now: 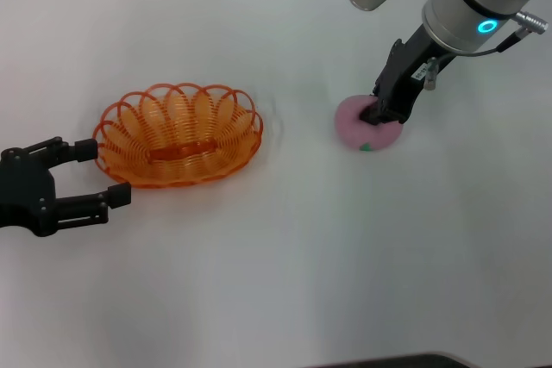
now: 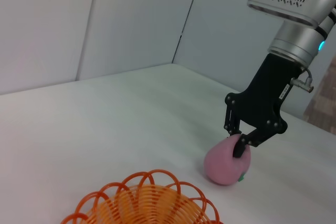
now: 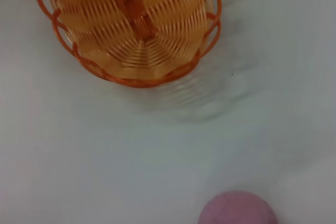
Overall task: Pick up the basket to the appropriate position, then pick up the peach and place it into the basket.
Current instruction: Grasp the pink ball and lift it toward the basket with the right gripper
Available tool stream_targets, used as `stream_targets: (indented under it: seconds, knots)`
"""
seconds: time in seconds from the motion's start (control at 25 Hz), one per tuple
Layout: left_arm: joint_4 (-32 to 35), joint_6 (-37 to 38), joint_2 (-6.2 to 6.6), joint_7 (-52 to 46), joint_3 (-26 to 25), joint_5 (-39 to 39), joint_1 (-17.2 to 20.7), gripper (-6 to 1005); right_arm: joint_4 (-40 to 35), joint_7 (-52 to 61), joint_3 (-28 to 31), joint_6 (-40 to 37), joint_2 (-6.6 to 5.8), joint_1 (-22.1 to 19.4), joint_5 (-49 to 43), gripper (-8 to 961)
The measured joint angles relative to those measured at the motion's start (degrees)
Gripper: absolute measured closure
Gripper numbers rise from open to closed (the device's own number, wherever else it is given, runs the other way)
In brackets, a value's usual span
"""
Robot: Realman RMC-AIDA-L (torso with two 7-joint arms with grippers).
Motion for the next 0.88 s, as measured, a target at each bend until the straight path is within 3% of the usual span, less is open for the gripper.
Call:
stream_targets:
  seconds: [0.4, 0.88]
  knots:
    - [0.00, 0.03, 0.00, 0.00, 0.08, 0.05, 0.00, 93, -0.02, -0.01, -0.21, -0.09, 0.00, 0.00, -0.23, 889]
    - [0.00, 0.03, 0.00, 0.00, -0.02, 0.15, 0.18, 94, -1.41, 0.01, 0.15, -1.74, -0.22, -0.06, 0.15, 898]
